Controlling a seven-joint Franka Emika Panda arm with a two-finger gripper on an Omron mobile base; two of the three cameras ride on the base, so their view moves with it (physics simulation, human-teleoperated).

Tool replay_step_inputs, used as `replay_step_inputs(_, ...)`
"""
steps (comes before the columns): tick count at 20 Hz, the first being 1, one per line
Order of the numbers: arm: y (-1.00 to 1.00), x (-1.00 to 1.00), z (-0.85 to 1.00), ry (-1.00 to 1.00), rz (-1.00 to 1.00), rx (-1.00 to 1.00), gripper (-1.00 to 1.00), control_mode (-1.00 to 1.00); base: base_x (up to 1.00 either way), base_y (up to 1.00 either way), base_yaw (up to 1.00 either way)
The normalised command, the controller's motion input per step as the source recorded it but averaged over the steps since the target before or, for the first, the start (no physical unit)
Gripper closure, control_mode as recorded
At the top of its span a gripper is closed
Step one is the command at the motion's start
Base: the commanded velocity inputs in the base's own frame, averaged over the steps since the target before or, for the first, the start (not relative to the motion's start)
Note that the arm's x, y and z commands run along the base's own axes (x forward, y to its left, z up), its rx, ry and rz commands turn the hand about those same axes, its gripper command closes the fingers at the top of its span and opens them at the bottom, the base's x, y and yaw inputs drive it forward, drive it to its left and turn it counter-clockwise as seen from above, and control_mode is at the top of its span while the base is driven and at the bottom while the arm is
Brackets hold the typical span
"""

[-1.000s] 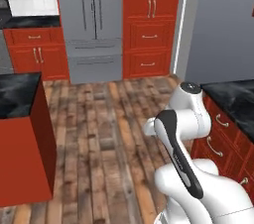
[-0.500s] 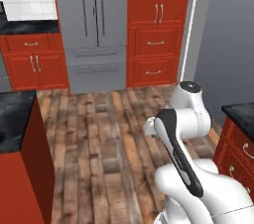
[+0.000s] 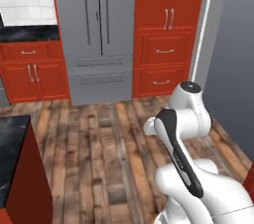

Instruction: Move the cutting board and knife to the sink. Then move spray from the shelves to the counter.

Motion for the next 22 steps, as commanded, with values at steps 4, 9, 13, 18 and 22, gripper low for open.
replay_step_inputs(4,0.00,0.00,0.00,0.00,0.00,0.00,-1.00,1.00,0.90,0.12,0.12)
replay_step_inputs(9,0.00,0.00,0.00,0.00,0.00,0.00,-1.00,1.00,0.89,0.08,0.18)
replay_step_inputs(13,0.00,0.00,0.00,0.00,0.00,0.00,-1.00,1.00,0.86,0.07,0.22)
replay_step_inputs(18,0.00,0.00,0.00,0.00,0.00,0.00,-1.00,1.00,0.82,0.04,0.29)
replay_step_inputs(22,0.00,0.00,0.00,0.00,0.00,0.00,-1.00,1.00,0.74,0.00,0.41)
